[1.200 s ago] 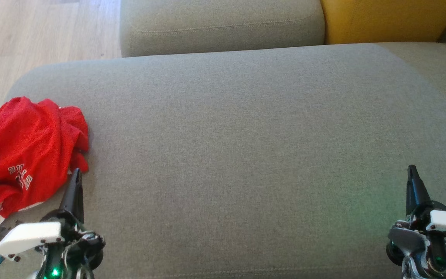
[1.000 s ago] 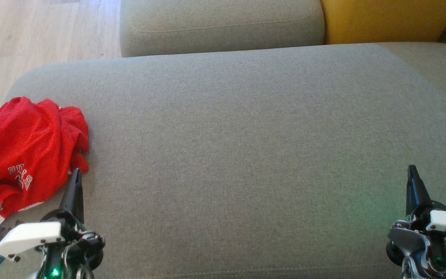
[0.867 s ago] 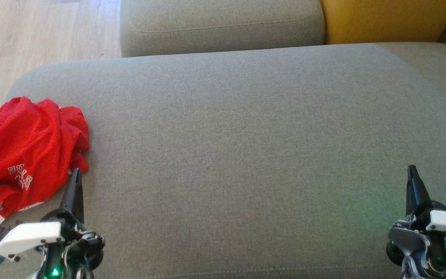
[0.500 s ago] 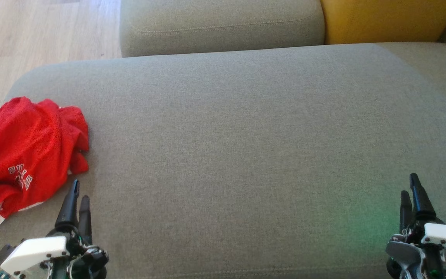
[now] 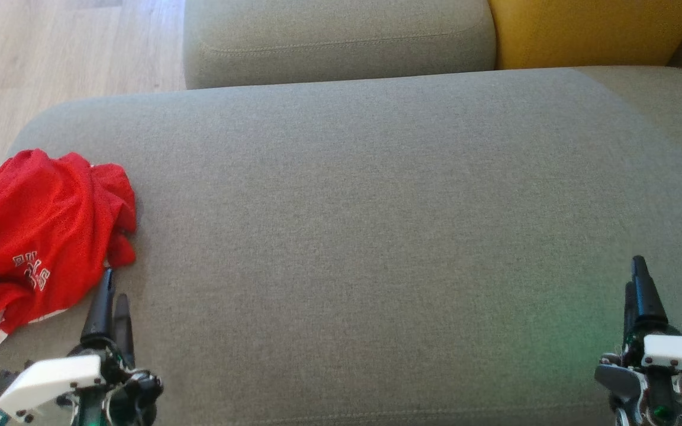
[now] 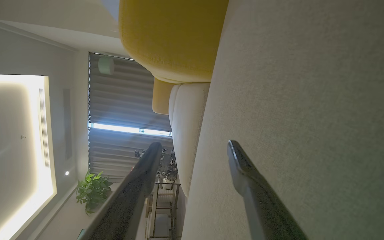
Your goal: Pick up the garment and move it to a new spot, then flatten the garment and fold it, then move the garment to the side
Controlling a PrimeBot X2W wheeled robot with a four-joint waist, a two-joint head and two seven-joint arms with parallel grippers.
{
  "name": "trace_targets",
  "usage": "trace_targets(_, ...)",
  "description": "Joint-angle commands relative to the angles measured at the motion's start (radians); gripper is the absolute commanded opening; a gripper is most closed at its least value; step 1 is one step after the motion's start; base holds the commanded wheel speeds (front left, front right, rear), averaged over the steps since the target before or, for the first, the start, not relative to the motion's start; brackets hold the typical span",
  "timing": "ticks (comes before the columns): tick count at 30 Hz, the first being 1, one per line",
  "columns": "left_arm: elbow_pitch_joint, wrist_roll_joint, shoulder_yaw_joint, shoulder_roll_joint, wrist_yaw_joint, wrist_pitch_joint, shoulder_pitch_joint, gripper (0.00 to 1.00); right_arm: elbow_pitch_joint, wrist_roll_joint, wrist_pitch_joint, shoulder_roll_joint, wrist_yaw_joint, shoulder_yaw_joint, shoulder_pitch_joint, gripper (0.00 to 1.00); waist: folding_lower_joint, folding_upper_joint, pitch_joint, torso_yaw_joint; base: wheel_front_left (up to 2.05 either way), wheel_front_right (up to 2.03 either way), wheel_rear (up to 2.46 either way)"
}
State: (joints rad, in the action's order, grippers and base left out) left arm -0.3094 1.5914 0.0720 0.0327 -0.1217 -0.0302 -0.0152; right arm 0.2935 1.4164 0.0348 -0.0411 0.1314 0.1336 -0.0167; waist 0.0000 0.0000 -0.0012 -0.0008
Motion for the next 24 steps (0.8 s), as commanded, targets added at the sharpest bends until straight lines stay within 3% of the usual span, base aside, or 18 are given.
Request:
trace_targets(1, 0.042, -0.025, 0.014, 0.011, -0.003, 0.010, -0.062, 1.00, -0.046, -0.040, -0.013, -0.005, 0.000, 0.000, -0.063, 1.00, 0.0000, 0.0000, 0.000, 0.001, 0.00, 0.00, 0.00)
trace_targets(11, 0.090, -0.135, 0.076, 0.012, -0.003, 0.040, -0.085, 1.00, -0.127, -0.222, -0.042, -0.005, 0.000, 0.003, -0.082, 1.00, 0.0000, 0.0000, 0.003, 0.002, 0.00, 0.00, 0.00)
trace_targets(24, 0.227, -0.336, 0.060, 0.013, 0.057, 0.078, -0.106, 1.00, -0.233, -0.502, -0.080, -0.006, 0.000, -0.043, -0.106, 1.00, 0.0000, 0.0000, 0.011, 0.005, 0.00, 0.00, 0.00)
